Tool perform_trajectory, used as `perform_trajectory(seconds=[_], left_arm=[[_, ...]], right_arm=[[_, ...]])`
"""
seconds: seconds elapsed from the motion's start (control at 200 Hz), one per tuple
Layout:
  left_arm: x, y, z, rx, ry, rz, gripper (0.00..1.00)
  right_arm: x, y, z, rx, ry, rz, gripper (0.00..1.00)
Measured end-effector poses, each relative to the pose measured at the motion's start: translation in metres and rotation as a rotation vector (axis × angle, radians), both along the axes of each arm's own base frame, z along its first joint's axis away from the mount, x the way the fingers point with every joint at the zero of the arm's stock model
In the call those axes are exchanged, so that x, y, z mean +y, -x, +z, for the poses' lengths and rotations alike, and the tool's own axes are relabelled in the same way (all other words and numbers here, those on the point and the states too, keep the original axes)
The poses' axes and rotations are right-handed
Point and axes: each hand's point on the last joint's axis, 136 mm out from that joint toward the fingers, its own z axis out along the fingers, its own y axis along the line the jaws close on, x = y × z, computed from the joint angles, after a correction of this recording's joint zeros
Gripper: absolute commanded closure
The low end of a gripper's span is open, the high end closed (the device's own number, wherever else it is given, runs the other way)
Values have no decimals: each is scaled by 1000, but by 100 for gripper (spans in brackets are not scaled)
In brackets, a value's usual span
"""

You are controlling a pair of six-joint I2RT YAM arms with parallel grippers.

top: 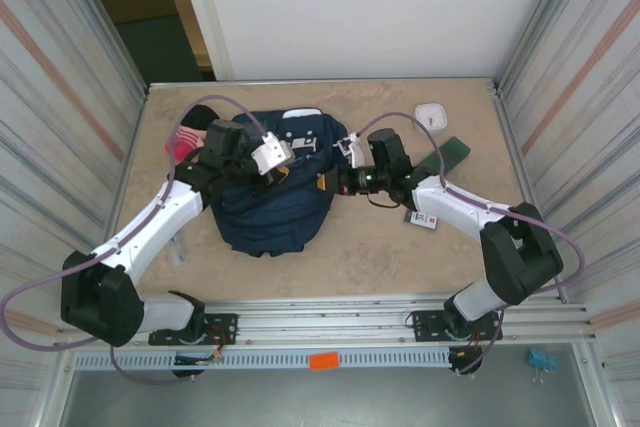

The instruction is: Pack the student bag

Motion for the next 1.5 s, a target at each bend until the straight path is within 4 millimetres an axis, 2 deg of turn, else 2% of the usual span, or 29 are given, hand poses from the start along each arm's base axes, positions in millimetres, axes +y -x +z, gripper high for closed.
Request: perform_trajectory(seconds=[0.236, 0.411, 0.596, 0.827, 0.932, 1.228, 1.498], left_arm=[[-6, -4, -1, 9, 12, 68, 100], [-10, -11, -2, 24, 34, 136, 100], [-20, -18, 0, 59, 103, 185, 100], [-34, -19, -9, 96, 123, 219, 100], [-37, -18, -8, 94, 140, 241, 100], [-41, -2, -12, 128, 212, 329, 100], [-38, -17, -6, 172, 292, 474, 100]], right_arm=[[-3, 1, 6, -36, 86, -14, 100], [8, 14, 17, -71, 139, 21, 100], [11, 23, 16, -87, 177, 25, 100], [-5, 17, 9, -83, 288, -34, 100], [-9, 12, 12, -86, 326, -46, 100], [-22, -7, 1, -38, 370, -39, 100], [-21, -12, 11, -65, 369, -36, 100]])
